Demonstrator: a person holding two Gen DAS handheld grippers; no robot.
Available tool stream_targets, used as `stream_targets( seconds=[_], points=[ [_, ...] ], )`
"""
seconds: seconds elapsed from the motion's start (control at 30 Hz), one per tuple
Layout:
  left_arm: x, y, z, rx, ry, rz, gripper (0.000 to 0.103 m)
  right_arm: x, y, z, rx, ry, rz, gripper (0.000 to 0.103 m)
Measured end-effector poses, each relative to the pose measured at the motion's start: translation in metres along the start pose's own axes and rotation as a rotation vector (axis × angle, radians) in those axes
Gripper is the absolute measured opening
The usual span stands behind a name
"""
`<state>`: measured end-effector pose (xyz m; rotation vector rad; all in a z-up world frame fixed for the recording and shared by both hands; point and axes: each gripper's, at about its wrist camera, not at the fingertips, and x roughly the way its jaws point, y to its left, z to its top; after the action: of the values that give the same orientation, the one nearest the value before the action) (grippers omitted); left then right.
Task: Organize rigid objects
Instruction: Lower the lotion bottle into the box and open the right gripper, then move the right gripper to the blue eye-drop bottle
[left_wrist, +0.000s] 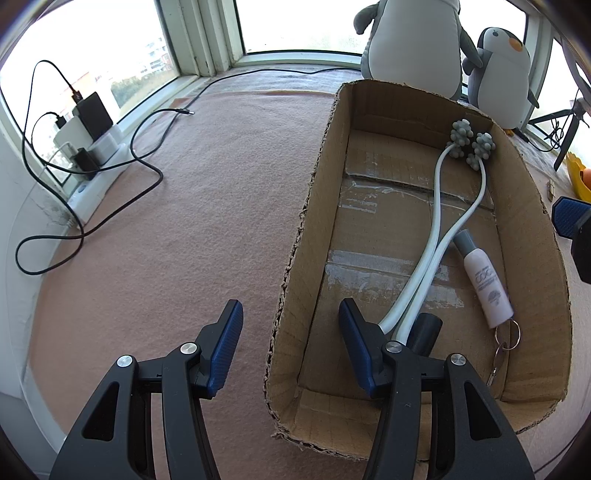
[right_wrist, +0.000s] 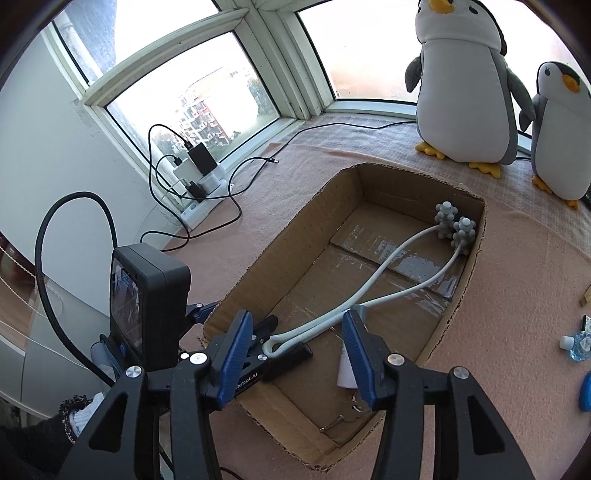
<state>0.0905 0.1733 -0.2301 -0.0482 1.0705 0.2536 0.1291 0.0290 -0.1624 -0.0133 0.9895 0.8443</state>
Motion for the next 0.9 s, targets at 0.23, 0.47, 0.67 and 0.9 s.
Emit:
stream_targets(
  seconds=[0.23,0.47,0.67,0.9],
  points=[
    [0.000,0.001,0.000,0.001,0.000,0.000,0.054,-0.008,-0.003,-0.003,-0.009,-0.012,-0.039,0.047],
    [0.000,0.001,0.000,0.000,0.000,-0.001,0.054,-0.030,-0.029,-0.011,0.044,-0.036,-0.087,0.048],
    [0.000,0.001,0.000,0.000,0.000,0.000,0.054,-0.062,-0.069,-0.026,0.127,-0.078,-0.157,0.048],
    [0.000,0.001,0.000,0.000,0.000,0.000,0.054,-0.096,-0.118,-0.048,0.213,-0.104,-0.257,0.048]
  ],
)
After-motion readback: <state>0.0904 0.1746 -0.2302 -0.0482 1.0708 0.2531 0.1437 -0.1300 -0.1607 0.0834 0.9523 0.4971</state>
